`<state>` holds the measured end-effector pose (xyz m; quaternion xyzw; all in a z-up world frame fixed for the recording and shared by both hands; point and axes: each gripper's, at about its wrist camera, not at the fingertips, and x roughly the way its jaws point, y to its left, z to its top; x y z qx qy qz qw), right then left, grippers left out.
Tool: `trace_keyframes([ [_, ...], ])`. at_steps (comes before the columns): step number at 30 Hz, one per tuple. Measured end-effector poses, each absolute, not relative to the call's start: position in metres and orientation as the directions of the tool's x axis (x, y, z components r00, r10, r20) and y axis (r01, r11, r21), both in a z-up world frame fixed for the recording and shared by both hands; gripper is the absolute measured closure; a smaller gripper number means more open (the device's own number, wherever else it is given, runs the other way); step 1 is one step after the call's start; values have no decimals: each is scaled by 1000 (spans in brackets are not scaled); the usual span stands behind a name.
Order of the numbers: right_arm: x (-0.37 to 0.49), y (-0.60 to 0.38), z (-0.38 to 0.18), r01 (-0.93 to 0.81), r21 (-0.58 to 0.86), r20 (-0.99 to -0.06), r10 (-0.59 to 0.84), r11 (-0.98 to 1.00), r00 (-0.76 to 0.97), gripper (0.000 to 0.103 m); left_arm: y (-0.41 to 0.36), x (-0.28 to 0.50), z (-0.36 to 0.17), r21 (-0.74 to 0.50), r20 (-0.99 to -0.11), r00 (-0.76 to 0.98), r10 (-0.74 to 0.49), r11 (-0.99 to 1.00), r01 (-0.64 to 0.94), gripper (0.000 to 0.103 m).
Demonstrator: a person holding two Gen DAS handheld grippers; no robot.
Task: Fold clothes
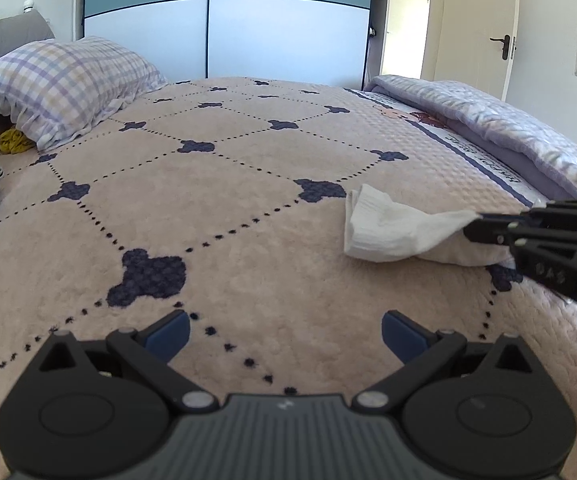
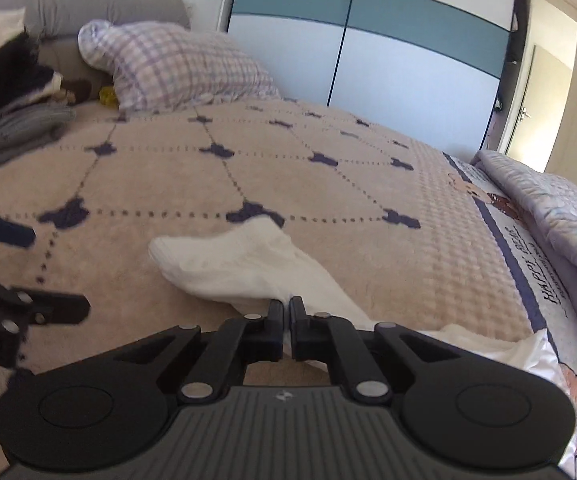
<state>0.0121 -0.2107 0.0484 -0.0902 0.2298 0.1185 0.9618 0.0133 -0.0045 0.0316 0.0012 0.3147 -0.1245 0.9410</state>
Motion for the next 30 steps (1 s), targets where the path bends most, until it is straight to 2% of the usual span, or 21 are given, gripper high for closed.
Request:
trace_keyframes([
  [3, -13, -214, 80, -336, 15, -393, 314, 942, 864, 99, -1, 13, 36, -102, -582, 772, -255, 965, 242, 1],
  [6, -34, -211, 88, -423, 95, -412, 423, 901, 807, 99, 1, 13, 39, -122, -580, 763, -285, 957, 264, 1],
  [10, -48, -203, 80, -504, 122, -477, 496, 855, 726, 99, 2, 13, 39, -207, -583, 714, -388, 921, 331, 1],
  [13, -50, -214, 88, -566, 210, -437, 594, 797, 675, 98, 0, 15, 35, -317, -580, 659, -480, 878, 359, 1],
  [14, -50, -218, 91, -559, 214, -434, 590, 801, 680, 96, -2, 15, 34, -332, -579, 653, -488, 873, 358, 1],
  [15, -49, -224, 92, -535, 205, -441, 565, 820, 698, 87, -5, 15, 33, -342, -579, 650, -493, 870, 356, 1],
  [16, -47, -229, 91, -490, 182, -456, 515, 852, 726, 71, -9, 15, 32, -345, -579, 647, -496, 868, 356, 1],
  [18, -37, -247, 84, -366, 154, -503, 392, 918, 770, 53, -17, 14, 30, -354, -577, 638, -510, 860, 367, 1],
  [22, -20, -286, 70, -119, 170, -580, 197, 978, 790, 50, -37, 16, 27, -351, -571, 634, -522, 853, 386, 2],
  [24, -18, -302, 64, -40, 182, -588, 141, 982, 796, 45, -47, 19, 24, -317, -581, 642, -500, 866, 388, 8],
  [28, -18, -329, 54, 120, 112, -616, -26, 986, 787, 42, -58, 25, 14, -293, -582, 676, -452, 892, 344, 30],
  [29, -18, -337, 51, 148, 121, -618, -42, 982, 785, 41, -59, 27, 13, -300, -574, 684, -450, 893, 335, 38],
  [30, -17, -346, 47, 176, 146, -622, -48, 974, 781, 41, -59, 29, 12, -319, -572, 680, -459, 888, 331, 66],
])
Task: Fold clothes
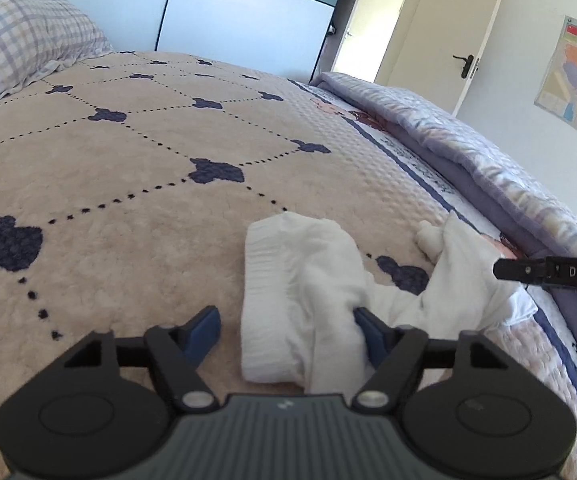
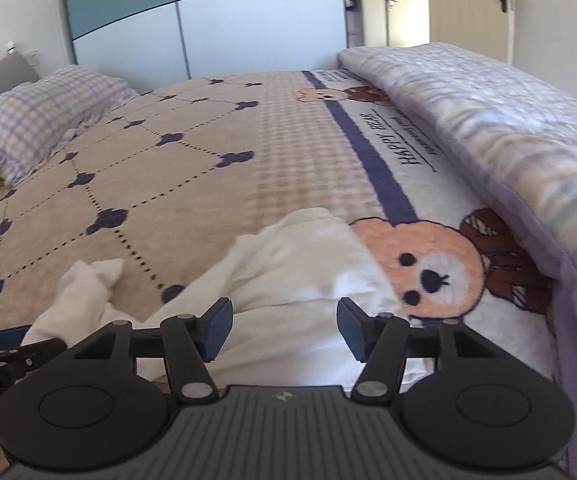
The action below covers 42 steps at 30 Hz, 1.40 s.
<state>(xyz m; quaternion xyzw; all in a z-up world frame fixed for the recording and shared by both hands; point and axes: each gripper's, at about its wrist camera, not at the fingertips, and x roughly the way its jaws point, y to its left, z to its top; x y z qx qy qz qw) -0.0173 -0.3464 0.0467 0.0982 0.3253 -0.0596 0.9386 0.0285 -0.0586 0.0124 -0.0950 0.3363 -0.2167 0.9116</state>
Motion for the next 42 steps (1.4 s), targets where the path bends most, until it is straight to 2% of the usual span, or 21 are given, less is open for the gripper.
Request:
trace_keyframes([
  [1, -16, -357, 42, 206, 176, -630, -50, 963, 775, 41, -58, 30, 12, -340, -571, 672, -471, 881, 328, 72],
  [3, -15, -373, 33, 260, 233, -650, -49, 937, 758, 41, -56, 30, 11, -351, -566, 674, -474, 879, 323, 74],
  [5, -15, -384, 26, 299, 267, -665, -50, 916, 746, 50, -48, 31, 14, -395, -554, 677, -485, 868, 299, 75],
  [6, -15, -384, 26, 297, 252, -663, -59, 921, 746, 66, -44, 31, 15, -419, -547, 678, -491, 862, 286, 75],
  [7, -15, -383, 26, 294, 237, -662, -68, 926, 746, 88, -38, 32, 20, -445, -531, 688, -494, 854, 270, 76],
  [8, -17, -383, 29, 288, 244, -648, -65, 926, 759, 94, -32, 31, 25, -461, -516, 702, -492, 850, 256, 76],
  [12, -28, -386, 50, 240, 339, -539, -21, 910, 842, 97, -4, 21, 66, -495, -417, 785, -459, 839, 227, 77],
  [14, -27, -384, 55, 242, 320, -538, -35, 916, 842, 94, 17, 12, 92, -486, -347, 844, -409, 848, 211, 77],
  [17, -17, -380, 43, 245, 269, -608, -33, 932, 793, 81, 57, -1, 123, -473, -261, 924, -280, 872, 131, 77],
  [19, -14, -380, 37, 246, 305, -628, 0, 920, 778, 62, 87, -8, 136, -454, -232, 961, -149, 890, 28, 77],
  [20, -13, -379, 36, 232, 333, -626, 31, 914, 779, 58, 100, -9, 139, -436, -229, 970, -79, 900, -30, 77],
  [21, -12, -375, 35, 212, 361, -620, 64, 908, 782, 53, 112, -9, 141, -410, -241, 970, -18, 908, -85, 77],
  [23, -10, -366, 34, 172, 389, -614, 115, 905, 781, 49, 137, -3, 132, -394, -322, 946, 34, 904, -166, 76],
  [26, -3, -345, 30, 116, 406, -624, 182, 907, 760, 46, 172, 7, 104, -469, -454, 890, 31, 841, -269, 76],
  [28, 2, -331, 27, 82, 407, -633, 216, 910, 743, 46, 182, 10, 90, -484, -503, 864, 30, 818, -310, 76],
  [33, 14, -305, 22, 22, 427, -621, 276, 904, 733, 46, 187, 6, 90, -484, -491, 870, 33, 820, -304, 76],
  [35, 20, -297, 16, 8, 432, -624, 292, 902, 725, 53, 184, 8, 92, -469, -481, 876, 28, 836, -284, 76],
  [36, 23, -291, 15, -14, 423, -624, 303, 906, 720, 70, 184, 9, 93, -466, -478, 878, 25, 840, -278, 76],
  [37, 23, -284, 16, -33, 399, -621, 296, 916, 725, 93, 184, 9, 93, -465, -477, 879, 25, 841, -276, 76],
  [39, 21, -271, 24, -57, 328, -602, 255, 943, 757, 96, 186, 9, 94, -479, -457, 889, 19, 837, -264, 76],
  [42, 5, -259, 59, -107, 216, -466, 199, 970, 862, 97, 185, -1, 107, -523, -375, 927, -11, 828, -202, 76],
])
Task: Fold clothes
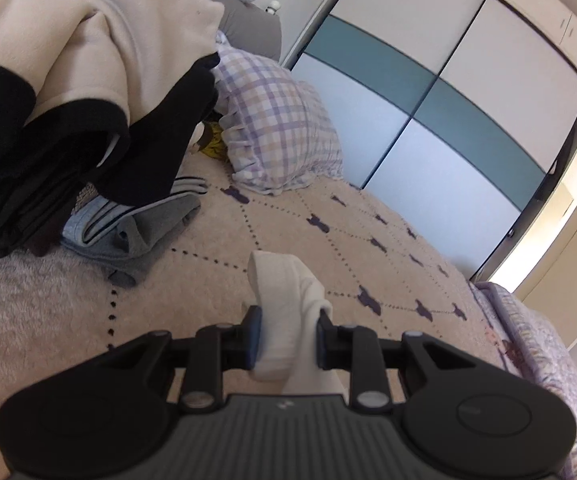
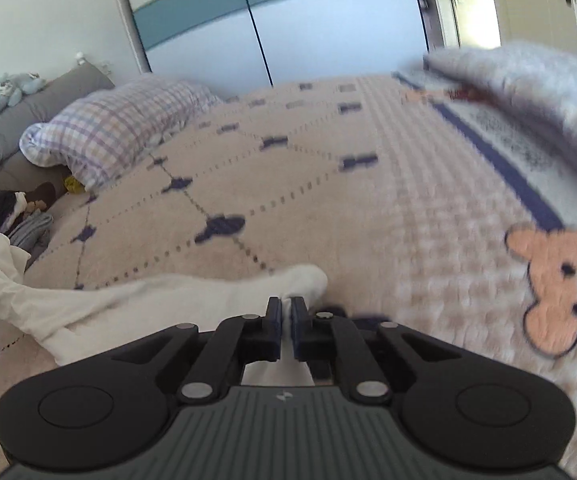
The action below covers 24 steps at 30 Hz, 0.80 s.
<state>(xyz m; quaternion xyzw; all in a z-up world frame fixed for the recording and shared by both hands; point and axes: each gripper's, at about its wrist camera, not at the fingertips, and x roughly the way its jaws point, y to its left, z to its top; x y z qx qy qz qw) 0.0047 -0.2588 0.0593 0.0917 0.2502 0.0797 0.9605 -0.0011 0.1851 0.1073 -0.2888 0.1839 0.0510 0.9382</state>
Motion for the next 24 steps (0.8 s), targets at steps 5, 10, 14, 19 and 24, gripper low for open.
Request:
trace_keyframes([
  [5, -52, -262, 121, 9, 7, -41, -9, 1000, 999, 97, 174, -28, 139, -553, -148, 986, -74, 833, -20, 75],
  [10, -61, -293, 118, 109, -87, -11, -110, 990, 994, 95, 167, -3, 116, -423, -399, 917, -14, 890, -171, 72],
  [14, -26, -323, 81, 112, -86, -401, -138, 990, 906, 96, 179, 19, 80, -457, -584, 810, -61, 849, -266, 72],
  [19, -17, -359, 75, 160, 91, -492, -95, 983, 865, 93, 164, 19, 88, -365, -569, 821, -34, 906, -216, 43],
  [24, 1, -359, 55, 111, 262, -529, 46, 959, 847, 59, 150, 29, 68, -329, -654, 753, -76, 924, -193, 37],
])
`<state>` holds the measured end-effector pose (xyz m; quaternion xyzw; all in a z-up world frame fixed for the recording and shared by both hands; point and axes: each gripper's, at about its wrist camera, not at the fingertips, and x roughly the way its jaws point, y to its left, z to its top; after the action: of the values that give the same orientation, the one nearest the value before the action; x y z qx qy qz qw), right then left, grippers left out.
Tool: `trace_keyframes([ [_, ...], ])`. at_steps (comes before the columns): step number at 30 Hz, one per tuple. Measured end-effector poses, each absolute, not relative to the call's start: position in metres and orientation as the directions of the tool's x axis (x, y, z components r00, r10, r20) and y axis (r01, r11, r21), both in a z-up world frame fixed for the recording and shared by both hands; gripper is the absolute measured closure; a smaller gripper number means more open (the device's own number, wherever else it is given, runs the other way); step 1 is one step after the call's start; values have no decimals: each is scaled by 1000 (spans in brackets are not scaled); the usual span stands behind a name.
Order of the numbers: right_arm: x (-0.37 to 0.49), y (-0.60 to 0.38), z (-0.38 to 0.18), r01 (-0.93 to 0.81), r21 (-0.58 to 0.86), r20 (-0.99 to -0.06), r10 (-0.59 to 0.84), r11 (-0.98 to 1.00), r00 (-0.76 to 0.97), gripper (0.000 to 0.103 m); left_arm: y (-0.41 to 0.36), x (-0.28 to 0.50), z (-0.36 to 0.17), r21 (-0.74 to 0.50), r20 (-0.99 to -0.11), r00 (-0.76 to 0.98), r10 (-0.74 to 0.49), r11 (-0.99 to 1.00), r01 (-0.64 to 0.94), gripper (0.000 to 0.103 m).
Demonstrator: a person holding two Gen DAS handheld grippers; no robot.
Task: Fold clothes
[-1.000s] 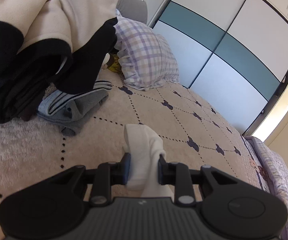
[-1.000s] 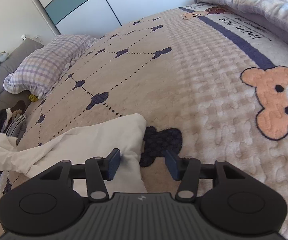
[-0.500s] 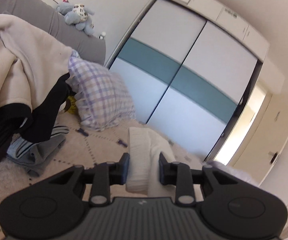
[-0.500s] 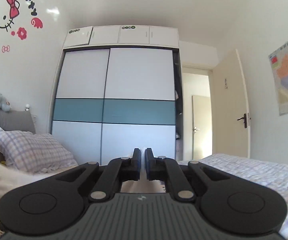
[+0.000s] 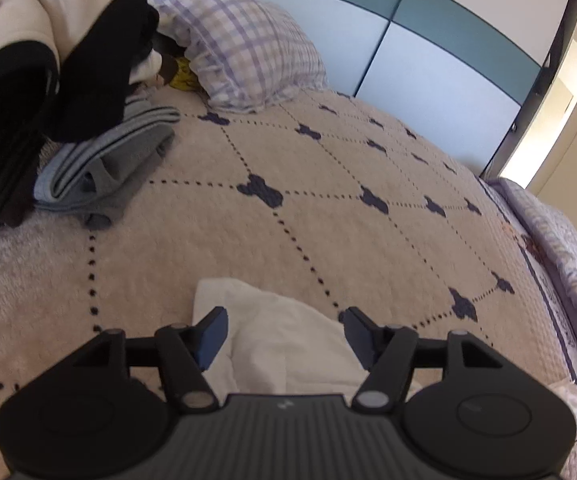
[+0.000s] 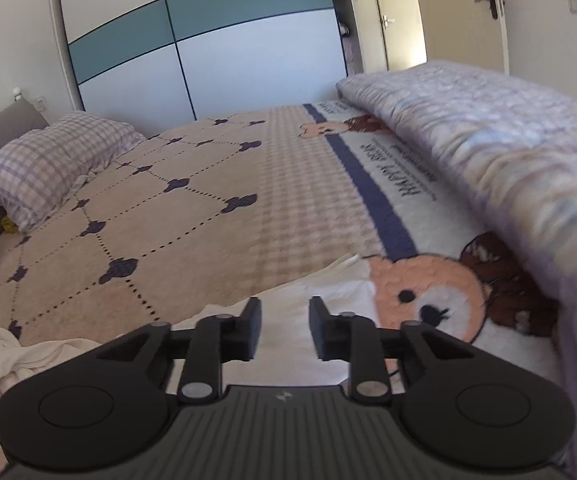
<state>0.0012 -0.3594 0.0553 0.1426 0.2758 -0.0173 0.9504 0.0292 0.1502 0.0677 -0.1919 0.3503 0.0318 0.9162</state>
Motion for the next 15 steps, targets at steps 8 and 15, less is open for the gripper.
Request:
trace_keyframes([
  [8, 23, -349, 33, 236, 238, -626, -37, 942, 779, 51, 158, 27, 48, -261, -720, 694, 17, 920, -293, 27],
  [15, 17, -384, 19, 330, 272, -661, -74, 904, 747, 49, 175, 30, 33, -294, -743, 669, 25, 885, -360, 25],
])
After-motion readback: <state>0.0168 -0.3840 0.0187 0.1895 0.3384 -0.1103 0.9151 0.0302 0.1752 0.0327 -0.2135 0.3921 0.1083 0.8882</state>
